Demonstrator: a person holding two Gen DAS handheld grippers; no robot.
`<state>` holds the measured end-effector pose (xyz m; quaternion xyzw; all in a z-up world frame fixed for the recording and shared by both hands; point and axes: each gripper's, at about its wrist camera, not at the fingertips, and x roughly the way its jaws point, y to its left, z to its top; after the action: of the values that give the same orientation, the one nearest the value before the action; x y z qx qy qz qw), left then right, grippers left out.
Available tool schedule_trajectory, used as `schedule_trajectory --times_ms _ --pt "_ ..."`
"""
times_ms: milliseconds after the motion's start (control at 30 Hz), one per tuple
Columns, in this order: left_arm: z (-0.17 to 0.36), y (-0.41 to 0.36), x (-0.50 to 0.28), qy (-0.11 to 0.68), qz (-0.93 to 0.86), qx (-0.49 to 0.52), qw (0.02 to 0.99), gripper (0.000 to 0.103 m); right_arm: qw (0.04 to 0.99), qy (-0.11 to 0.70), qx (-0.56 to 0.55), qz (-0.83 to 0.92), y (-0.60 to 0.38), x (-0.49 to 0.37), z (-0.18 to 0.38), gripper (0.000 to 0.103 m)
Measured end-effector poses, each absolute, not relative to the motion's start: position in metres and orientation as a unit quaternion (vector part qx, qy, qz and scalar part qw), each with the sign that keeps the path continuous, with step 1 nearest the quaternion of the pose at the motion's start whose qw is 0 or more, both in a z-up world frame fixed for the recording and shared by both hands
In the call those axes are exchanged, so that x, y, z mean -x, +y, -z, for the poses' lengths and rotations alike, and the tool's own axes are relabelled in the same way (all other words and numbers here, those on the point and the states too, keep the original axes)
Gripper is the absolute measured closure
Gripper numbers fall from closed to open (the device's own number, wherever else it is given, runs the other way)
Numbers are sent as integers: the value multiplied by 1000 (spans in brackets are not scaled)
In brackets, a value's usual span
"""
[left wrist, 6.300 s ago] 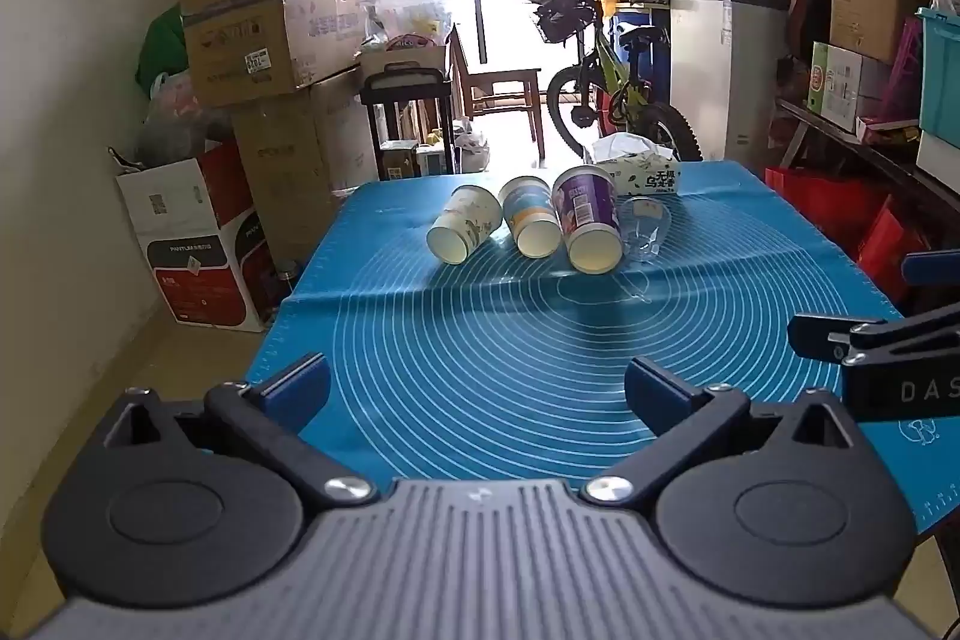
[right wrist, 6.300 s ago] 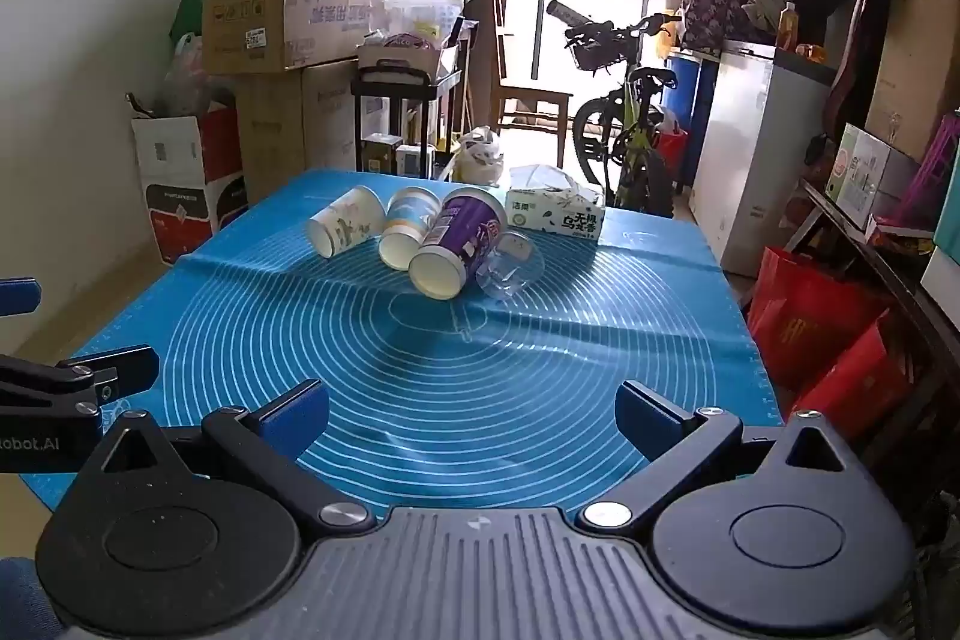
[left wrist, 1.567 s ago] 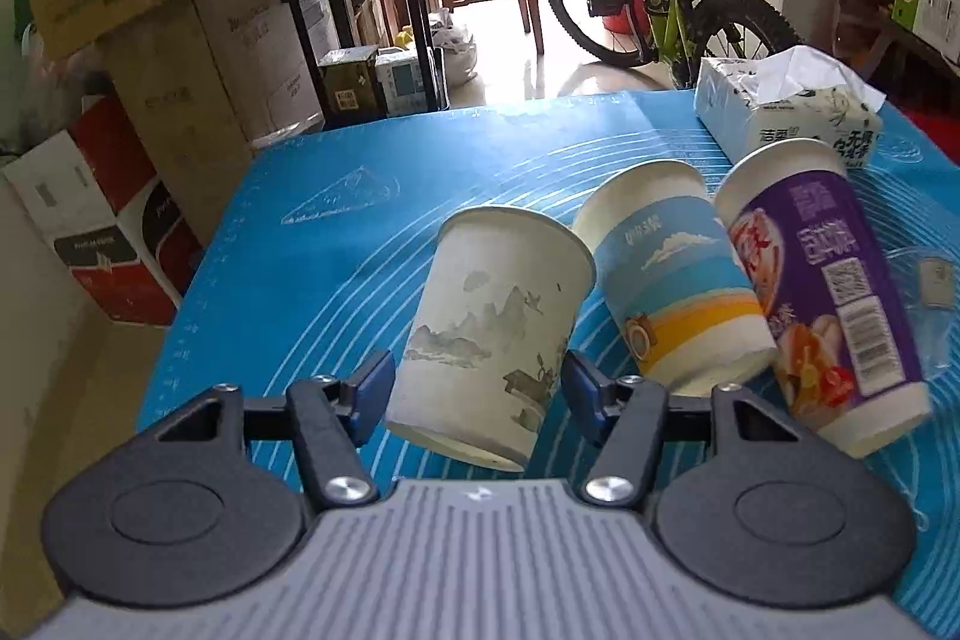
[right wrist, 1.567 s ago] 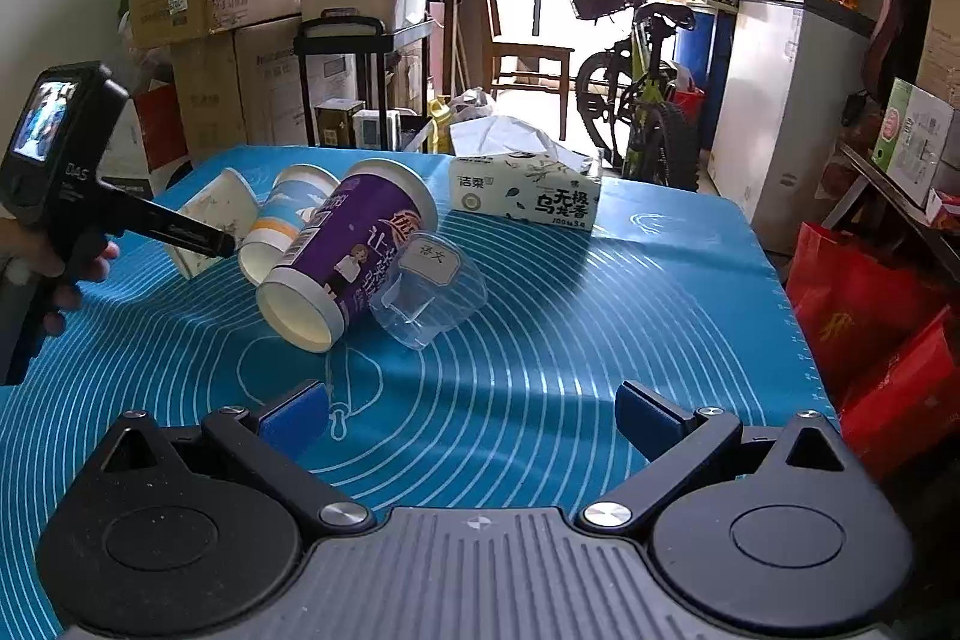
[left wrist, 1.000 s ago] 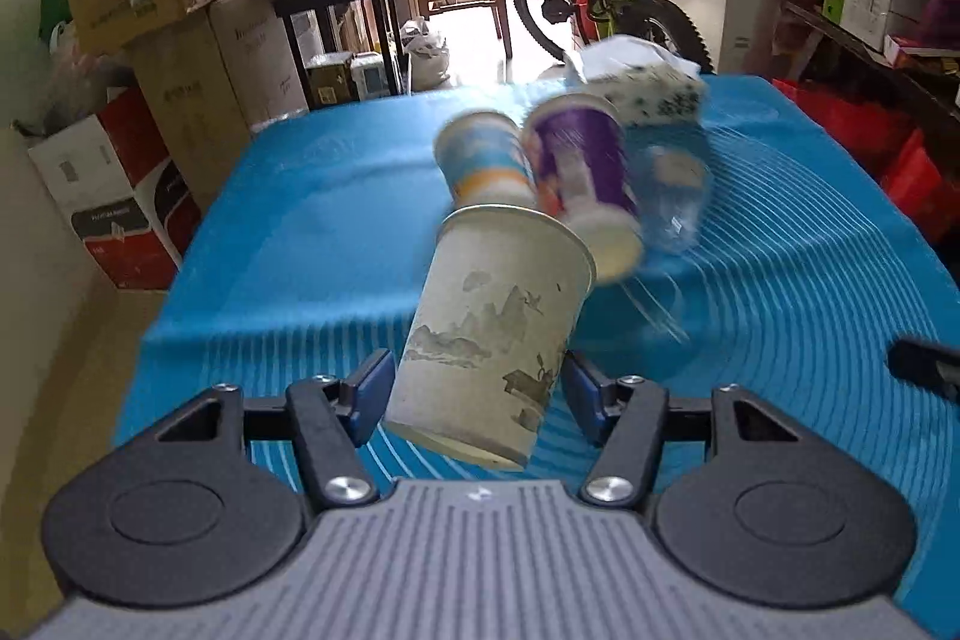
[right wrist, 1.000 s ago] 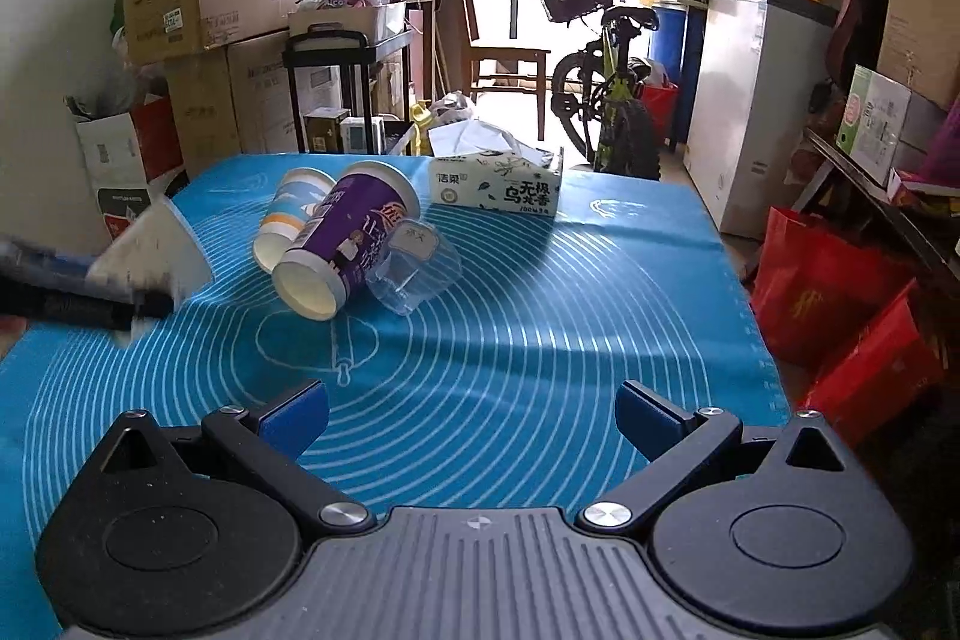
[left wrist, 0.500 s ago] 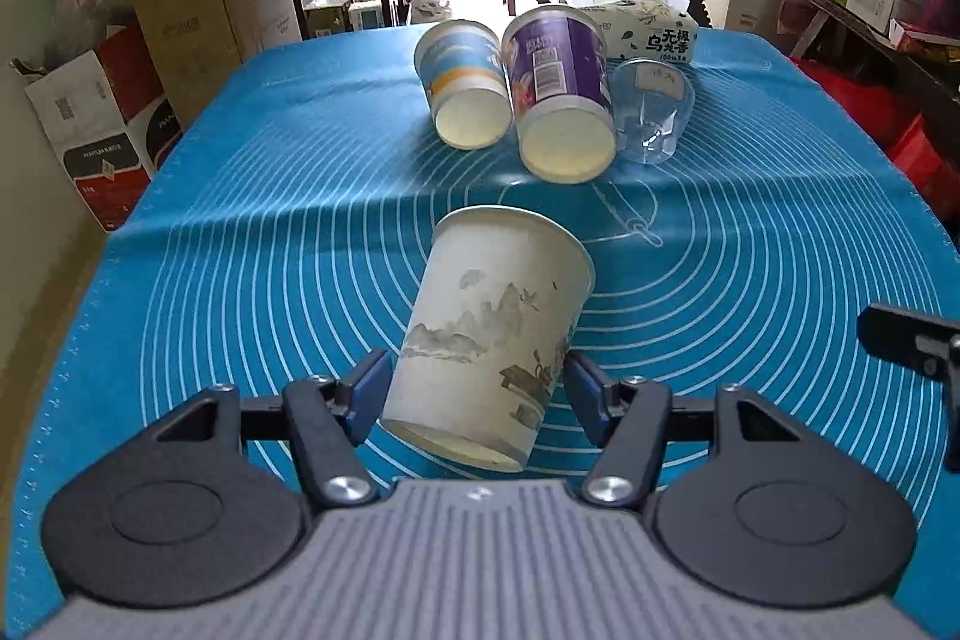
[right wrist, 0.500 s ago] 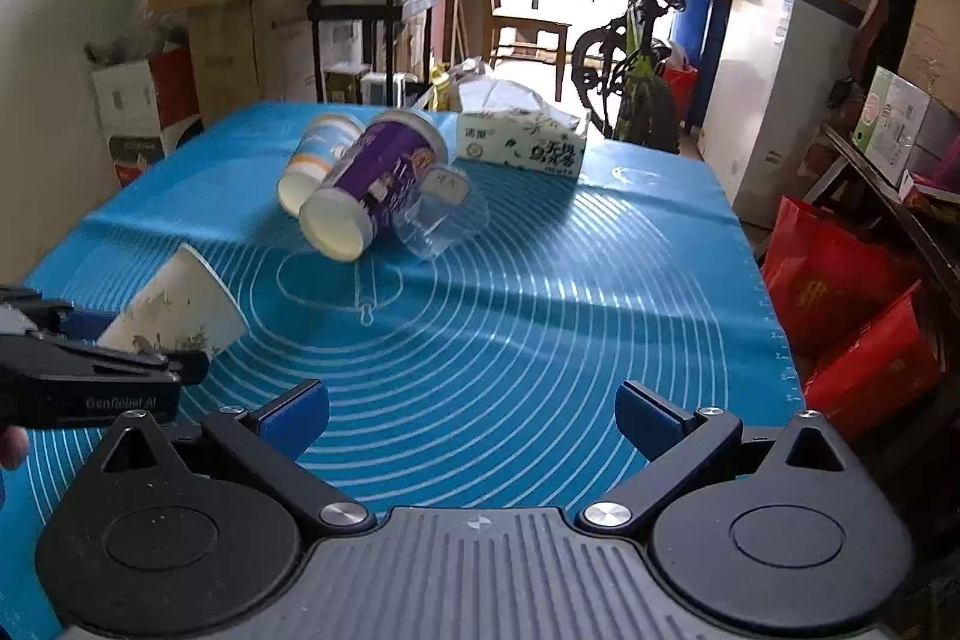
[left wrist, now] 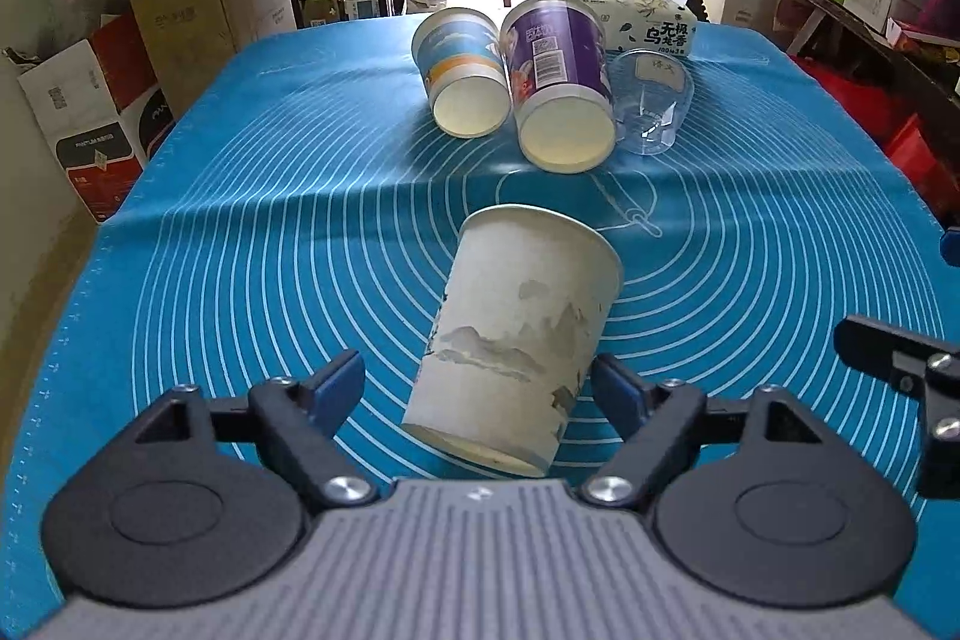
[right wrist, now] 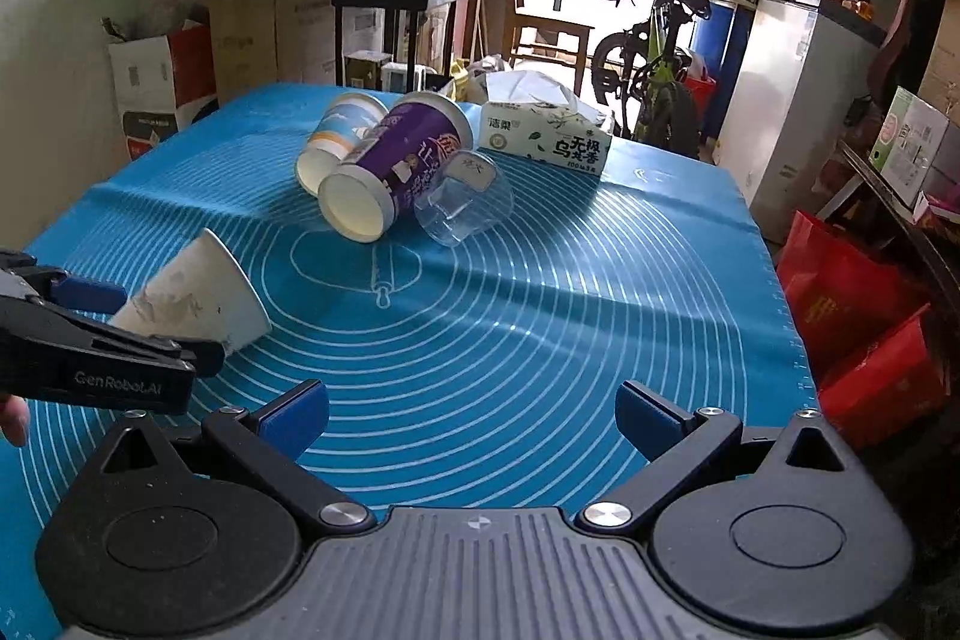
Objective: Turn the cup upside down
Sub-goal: 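Grasp the white paper cup's side with the right gripper and lift it, then rotate the right gripper to turn the cup rim-down above the mat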
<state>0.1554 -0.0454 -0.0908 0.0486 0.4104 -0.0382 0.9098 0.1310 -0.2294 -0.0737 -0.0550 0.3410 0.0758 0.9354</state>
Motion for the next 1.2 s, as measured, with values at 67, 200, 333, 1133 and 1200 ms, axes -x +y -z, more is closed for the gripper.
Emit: schedule_trajectory --times_ms 67,200,333,1133,1200 --pt "91 -45 -156 411 37 -48 910 21 938 336 50 -75 -230 -130 74 0" --pt "91 -44 -155 409 40 -46 911 21 936 341 51 -70 -230 -131 77 0" --pt "90 -45 -152 410 54 -43 909 21 937 335 58 -87 -231 -129 77 0" --pt "81 39 -92 368 28 -34 929 9 624 140 702 -312 -74 -101 72 2" --pt "85 46 -90 371 32 -28 928 9 566 105 755 -313 -64 -102 88 5"
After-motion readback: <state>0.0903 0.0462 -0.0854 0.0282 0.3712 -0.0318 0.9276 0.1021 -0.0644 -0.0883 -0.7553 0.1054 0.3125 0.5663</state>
